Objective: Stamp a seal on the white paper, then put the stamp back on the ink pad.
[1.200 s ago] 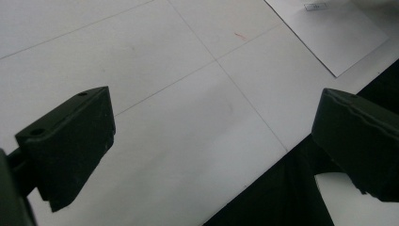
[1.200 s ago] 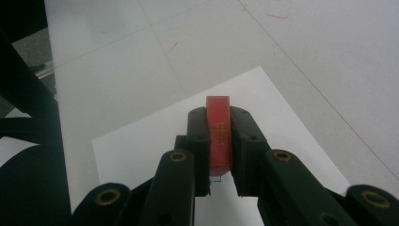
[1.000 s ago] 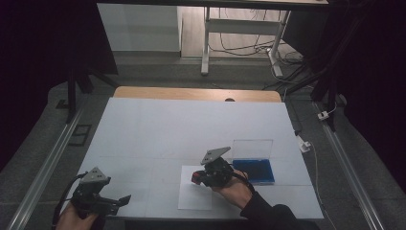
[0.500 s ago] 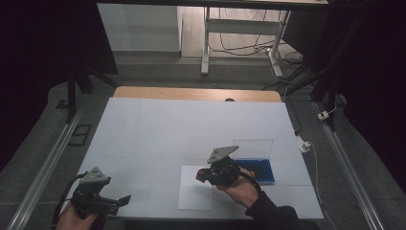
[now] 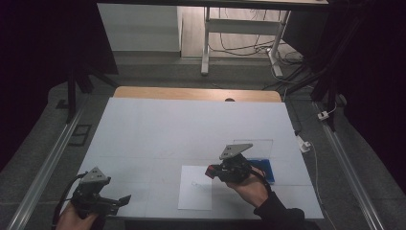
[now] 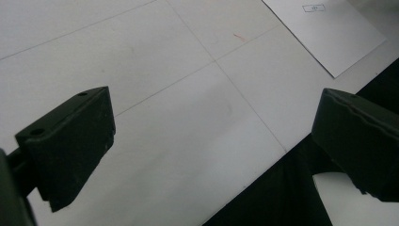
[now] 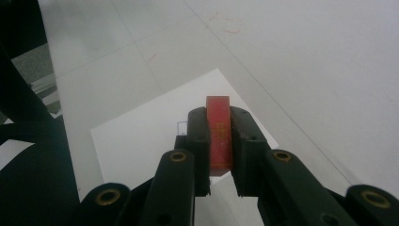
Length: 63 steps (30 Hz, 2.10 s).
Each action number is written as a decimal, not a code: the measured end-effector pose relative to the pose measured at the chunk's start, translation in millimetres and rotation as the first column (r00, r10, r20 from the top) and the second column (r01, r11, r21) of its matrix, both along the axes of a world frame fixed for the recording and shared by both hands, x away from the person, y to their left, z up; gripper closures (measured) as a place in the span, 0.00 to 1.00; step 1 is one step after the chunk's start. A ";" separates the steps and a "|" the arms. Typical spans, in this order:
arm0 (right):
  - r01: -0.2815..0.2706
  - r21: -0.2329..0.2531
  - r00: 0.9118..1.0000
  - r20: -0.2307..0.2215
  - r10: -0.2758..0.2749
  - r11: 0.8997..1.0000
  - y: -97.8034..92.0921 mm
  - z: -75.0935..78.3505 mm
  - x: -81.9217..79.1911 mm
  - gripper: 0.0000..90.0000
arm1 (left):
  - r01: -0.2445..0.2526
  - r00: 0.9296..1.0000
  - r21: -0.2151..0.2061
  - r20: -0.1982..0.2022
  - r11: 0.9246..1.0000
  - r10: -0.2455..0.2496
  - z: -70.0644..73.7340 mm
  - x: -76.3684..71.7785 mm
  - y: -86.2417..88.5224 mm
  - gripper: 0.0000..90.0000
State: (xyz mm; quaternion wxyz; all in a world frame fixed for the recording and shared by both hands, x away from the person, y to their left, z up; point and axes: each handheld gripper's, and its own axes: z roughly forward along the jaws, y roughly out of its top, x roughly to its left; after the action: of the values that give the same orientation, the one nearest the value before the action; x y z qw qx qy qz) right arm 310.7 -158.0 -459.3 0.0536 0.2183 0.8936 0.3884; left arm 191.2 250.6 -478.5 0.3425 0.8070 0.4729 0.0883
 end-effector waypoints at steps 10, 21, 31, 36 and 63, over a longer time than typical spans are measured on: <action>0.046 0.016 0.999 0.014 -0.046 0.999 -26.9 8.5 0.2 0.89 | 0.000 1.000 0.002 -0.002 1.000 0.000 -0.1 0.3 -0.2 0.00; 0.116 0.008 0.993 0.024 -0.116 0.993 -52.8 11.6 1.1 0.89 | 0.000 1.000 0.003 -0.002 1.000 0.000 -0.1 0.2 -0.4 0.00; 0.189 0.006 0.981 0.034 -0.189 0.982 -80.1 11.6 1.7 0.89 | -0.001 1.000 0.005 -0.002 1.000 0.001 0.0 0.2 -0.6 0.00; 0.226 0.000 0.974 0.033 -0.226 0.974 -93.4 11.3 1.7 0.89 | -0.001 1.000 0.006 -0.002 1.000 0.001 0.0 0.2 -0.8 0.00; 0.325 -0.030 0.944 0.066 -0.323 0.945 -116.7 5.6 11.5 0.88 | 0.002 1.000 0.006 0.001 1.000 -0.002 0.2 0.2 -0.8 0.00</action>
State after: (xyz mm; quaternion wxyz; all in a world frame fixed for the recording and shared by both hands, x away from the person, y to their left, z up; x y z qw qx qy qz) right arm 322.1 -274.7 -453.7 0.1482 0.3491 0.8513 0.3625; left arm 191.4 249.7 -478.3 0.3403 0.8084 0.4719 0.0897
